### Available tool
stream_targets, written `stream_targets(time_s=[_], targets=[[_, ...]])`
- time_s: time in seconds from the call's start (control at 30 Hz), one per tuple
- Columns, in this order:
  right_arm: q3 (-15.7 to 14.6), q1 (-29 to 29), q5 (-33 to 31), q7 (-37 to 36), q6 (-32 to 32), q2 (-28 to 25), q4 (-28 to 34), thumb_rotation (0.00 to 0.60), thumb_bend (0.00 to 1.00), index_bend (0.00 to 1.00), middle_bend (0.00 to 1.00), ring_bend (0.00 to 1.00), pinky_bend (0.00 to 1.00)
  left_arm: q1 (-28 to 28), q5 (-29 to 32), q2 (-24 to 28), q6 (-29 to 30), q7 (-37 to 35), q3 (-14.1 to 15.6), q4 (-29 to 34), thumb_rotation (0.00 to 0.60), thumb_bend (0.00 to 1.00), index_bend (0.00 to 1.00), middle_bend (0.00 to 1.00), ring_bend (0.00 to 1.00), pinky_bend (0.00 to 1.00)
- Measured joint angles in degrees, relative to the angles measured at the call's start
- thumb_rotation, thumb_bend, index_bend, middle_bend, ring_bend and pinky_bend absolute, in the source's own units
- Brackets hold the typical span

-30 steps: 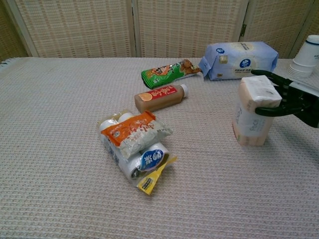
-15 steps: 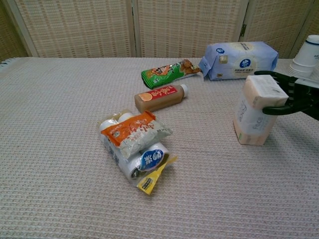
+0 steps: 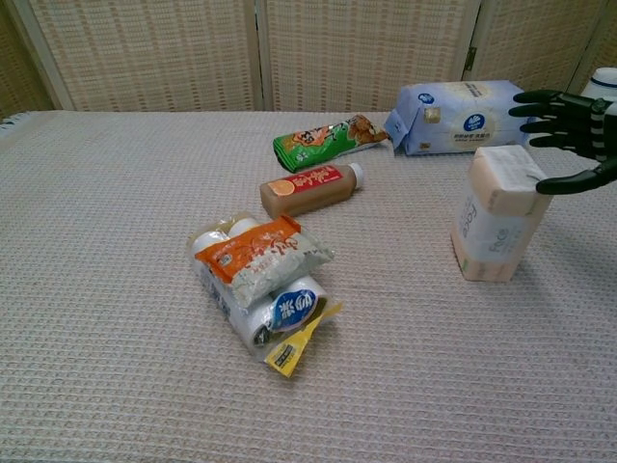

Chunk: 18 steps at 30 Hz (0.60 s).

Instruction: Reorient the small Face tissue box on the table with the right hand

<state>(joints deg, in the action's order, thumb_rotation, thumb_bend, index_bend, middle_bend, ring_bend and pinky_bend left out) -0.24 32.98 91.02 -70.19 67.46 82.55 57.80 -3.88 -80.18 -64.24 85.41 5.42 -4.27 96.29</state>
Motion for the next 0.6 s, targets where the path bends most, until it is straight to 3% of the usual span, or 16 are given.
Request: stream_targets(time_s=[0.17, 0.37, 0.47, 0.6], targets=[[2.73, -0.21, -3.94, 16.54, -0.08, -5.43, 12.89, 0.6, 0.0, 0.0, 0.0, 0.0, 0.0, 0.2, -0.22, 0.21, 0.5, -0.38, -0.14, 0.24, 0.6, 0.49, 0.25, 0.0, 0.0, 0.12], [5.41, 1.03, -11.95, 42.28, -4.17, -15.07, 33.91, 0.6, 0.0, 0.0, 0.0, 0.0, 0.0, 0.36, -0.49, 0.38, 0.94, -0.48, -0.14, 0.36, 0.6, 0.49, 0.25, 0.0, 0.0, 0.12], [6.59, 3.05, -19.62, 55.59, -7.48, -20.39, 43.04, 0.6, 0.0, 0.0, 0.0, 0.0, 0.0, 0.42, -0.19, 0.54, 0.97, -0.57, -0.29, 0.43, 0.6, 0.48, 0.25, 0.0, 0.0, 0.12], [7.48, 8.32, -35.97, 73.84, -10.6, -26.06, 52.34, 0.6, 0.0, 0.0, 0.0, 0.0, 0.0, 0.44, -0.08, 0.67, 0.97, -0.47, -0.37, 0.49, 0.6, 0.49, 0.25, 0.0, 0.0, 0.12]])
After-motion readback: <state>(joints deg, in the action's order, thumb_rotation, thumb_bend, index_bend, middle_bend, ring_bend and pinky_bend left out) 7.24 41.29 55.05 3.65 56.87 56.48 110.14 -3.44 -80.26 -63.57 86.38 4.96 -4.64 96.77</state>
